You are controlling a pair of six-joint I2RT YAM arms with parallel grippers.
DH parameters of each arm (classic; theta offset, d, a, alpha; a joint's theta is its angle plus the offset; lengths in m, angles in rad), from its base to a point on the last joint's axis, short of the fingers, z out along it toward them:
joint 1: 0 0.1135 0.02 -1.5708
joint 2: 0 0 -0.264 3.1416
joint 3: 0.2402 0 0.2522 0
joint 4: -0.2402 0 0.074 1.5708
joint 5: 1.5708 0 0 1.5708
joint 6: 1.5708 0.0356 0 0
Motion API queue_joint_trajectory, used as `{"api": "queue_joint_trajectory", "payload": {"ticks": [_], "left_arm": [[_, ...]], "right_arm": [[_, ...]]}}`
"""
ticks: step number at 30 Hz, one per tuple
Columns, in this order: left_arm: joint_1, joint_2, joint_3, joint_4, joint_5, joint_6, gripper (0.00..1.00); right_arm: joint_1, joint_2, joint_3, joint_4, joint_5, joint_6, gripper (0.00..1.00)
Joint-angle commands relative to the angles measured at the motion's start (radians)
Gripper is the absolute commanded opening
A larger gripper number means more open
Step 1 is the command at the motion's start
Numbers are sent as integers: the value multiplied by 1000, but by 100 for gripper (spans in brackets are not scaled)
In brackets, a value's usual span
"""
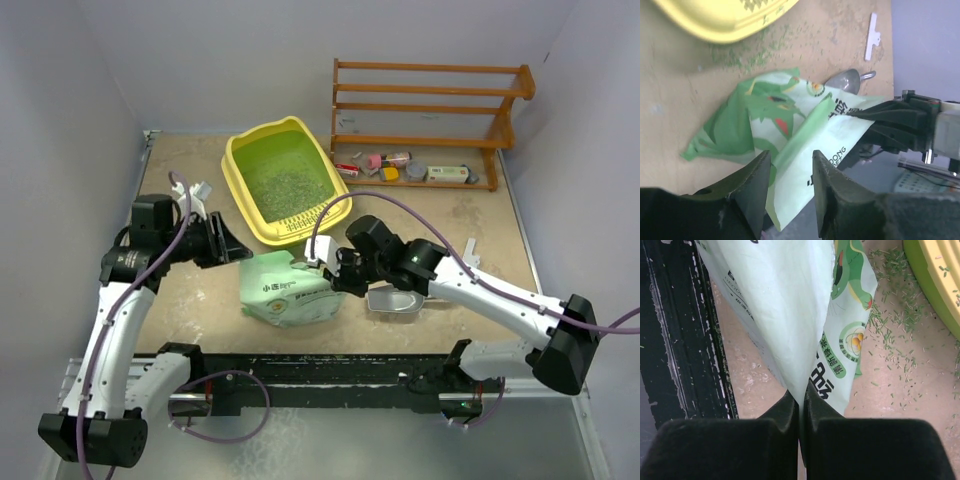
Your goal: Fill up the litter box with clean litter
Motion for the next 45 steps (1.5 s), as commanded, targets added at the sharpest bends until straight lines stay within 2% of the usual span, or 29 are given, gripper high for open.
{"api": "queue_joint_trajectory", "payload": {"ticks": [1,4,6,10,13,16,22,28,32,38,42,45], "left_arm": [[-9,-41,152,80,33,226,43],[-61,-49,163,163,288,271,43],[-124,-63,167,171,317,321,40],[-265,-128,150,139,196,468,41],[-309,-169,114,148,127,521,46],[-321,-160,95,171,119,550,47],[-381,-53,97,204,70,622,48],[-496,147,179,149,-58,730,49],[-576,209,199,137,-83,748,48],[-628,170,145,163,-83,730,48],[-647,167,102,139,-145,746,49],[-709,192,63,141,-239,746,49]], "right_arm": [[2,-59,-2,58,-2,50,0],[1,-34,13,35,17,64,0],[-1,-15,23,29,23,79,0],[-29,8,19,57,2,142,0],[-54,7,-2,96,-20,195,0],[-78,-21,-25,147,-67,247,0],[-141,-68,-9,145,-185,310,0],[-154,-79,40,105,-192,326,0],[-158,-71,50,88,-174,327,0],[-167,-60,52,76,-139,338,0],[-171,-53,48,84,-137,346,0],[-176,-54,40,104,-140,353,0]]}}
